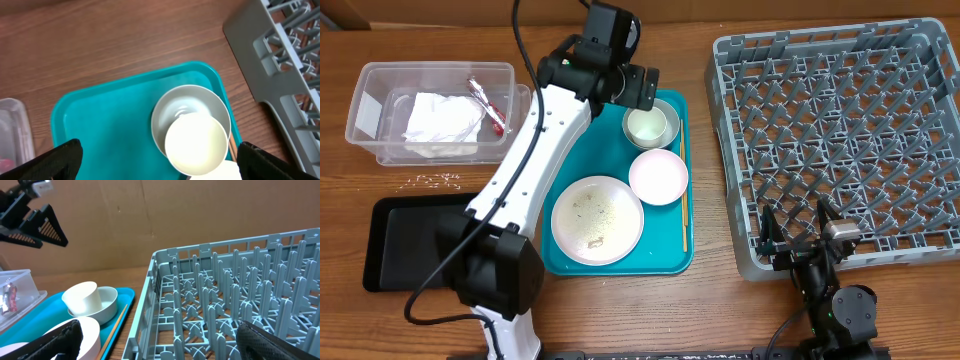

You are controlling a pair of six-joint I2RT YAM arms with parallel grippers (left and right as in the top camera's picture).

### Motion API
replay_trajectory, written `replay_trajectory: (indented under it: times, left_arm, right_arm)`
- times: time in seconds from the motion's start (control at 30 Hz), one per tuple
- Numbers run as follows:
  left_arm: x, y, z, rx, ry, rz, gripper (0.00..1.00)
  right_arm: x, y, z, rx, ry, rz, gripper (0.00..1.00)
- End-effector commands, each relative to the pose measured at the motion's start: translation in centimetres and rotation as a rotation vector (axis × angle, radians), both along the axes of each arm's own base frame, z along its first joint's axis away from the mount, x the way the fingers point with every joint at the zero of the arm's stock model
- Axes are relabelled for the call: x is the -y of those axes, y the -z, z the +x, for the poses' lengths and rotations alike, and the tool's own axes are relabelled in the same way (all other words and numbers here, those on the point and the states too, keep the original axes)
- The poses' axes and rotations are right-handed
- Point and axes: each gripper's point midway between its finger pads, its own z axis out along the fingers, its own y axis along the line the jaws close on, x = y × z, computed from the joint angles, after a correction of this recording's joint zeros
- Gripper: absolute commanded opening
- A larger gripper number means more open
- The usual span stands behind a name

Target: Sort waste into correct bins and load items into the dishwasher

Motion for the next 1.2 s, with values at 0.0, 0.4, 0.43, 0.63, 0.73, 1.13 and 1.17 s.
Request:
replay_trajectory:
  times: [0.0, 0.4, 0.43, 0.63, 0.73, 1.13, 1.17]
  left_arm:
    - [-1.0, 1.0, 0.5, -0.018, -0.041, 0.015, 1.0]
    - [-21.7, -2.5, 1.7, -0.006, -0.731, -0.128, 1.0]
    - [-22.9, -2.2, 1.3, -0.028, -0.762, -0.151, 1.0]
    - [-28.3, -1.3, -0.9, -0.103, -0.87, -0.224, 1.0]
    - [-30.0, -1.1, -1.6, -0.111, -0.909, -0.219, 1.0]
    - [-31.3, -0.8, -2.5, -0.132, -0.941, -0.209, 1.0]
    - [-31.3, -0.8, -2.5, -0.131, -0.941, -0.209, 1.0]
  right_arm:
    - [0.0, 0.1, 0.0, 0.006, 0.0, -0.002, 1.0]
    - [0.0, 0.1, 0.0, 0.006, 0.0, -0.002, 1.0]
    - [0.0, 0.1, 0.0, 0.006, 0.0, -0.002, 1.0]
    - [0.1, 0.0, 0.0, 0.013, 0.004, -0.002, 1.0]
    - [0.1, -2.0, -0.1, 0.09, 0.003, 0.02, 1.0]
    - [-2.7, -12.4, -4.1, 0.473, -0.262, 0.294, 1.0]
    - [-2.4, -13.5, -4.7, 0.521, -0.268, 0.32, 1.0]
